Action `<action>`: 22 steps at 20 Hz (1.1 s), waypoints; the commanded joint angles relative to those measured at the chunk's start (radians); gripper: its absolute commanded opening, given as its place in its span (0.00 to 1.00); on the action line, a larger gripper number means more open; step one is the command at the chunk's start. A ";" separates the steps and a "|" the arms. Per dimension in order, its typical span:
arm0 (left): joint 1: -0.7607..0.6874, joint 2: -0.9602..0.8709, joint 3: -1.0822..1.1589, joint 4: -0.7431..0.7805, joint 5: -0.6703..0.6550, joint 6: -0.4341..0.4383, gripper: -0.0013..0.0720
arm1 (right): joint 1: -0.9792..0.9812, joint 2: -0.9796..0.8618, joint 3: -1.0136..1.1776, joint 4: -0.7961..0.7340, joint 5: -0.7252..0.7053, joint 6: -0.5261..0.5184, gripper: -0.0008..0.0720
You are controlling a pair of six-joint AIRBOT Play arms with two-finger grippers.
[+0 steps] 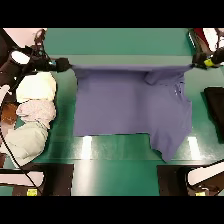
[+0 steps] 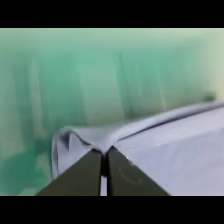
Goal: Fold the shirts.
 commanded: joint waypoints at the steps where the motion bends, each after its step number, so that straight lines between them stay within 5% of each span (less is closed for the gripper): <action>1: 0.001 -0.011 -0.048 0.042 -0.108 0.010 0.05 | 0.009 0.055 -0.167 -0.041 0.009 -0.006 0.02; 8: 0.001 -0.011 -0.132 0.050 -0.131 -0.023 0.08 | 0.009 0.187 -0.462 -0.029 -0.092 -0.005 0.04; 9: 0.001 -0.011 -0.132 0.051 -0.138 -0.050 0.44 | 0.009 0.192 -0.471 -0.014 -0.084 -0.005 0.16; 10: 0.001 -0.011 -0.132 0.053 -0.148 -0.077 0.78 | 0.006 0.198 -0.471 0.007 -0.070 -0.005 0.45; 15: 0.076 0.035 -0.116 0.094 -0.373 -0.106 0.74 | -0.059 0.299 -0.473 0.024 0.127 -0.048 0.50; 17: 0.111 0.106 -0.169 0.151 -0.449 -0.102 0.74 | -0.113 0.388 -0.553 0.085 0.202 -0.121 0.42; 22: 0.117 0.323 -0.574 0.145 -0.487 -0.094 0.74 | -0.242 0.558 -0.768 0.364 0.233 -0.228 0.42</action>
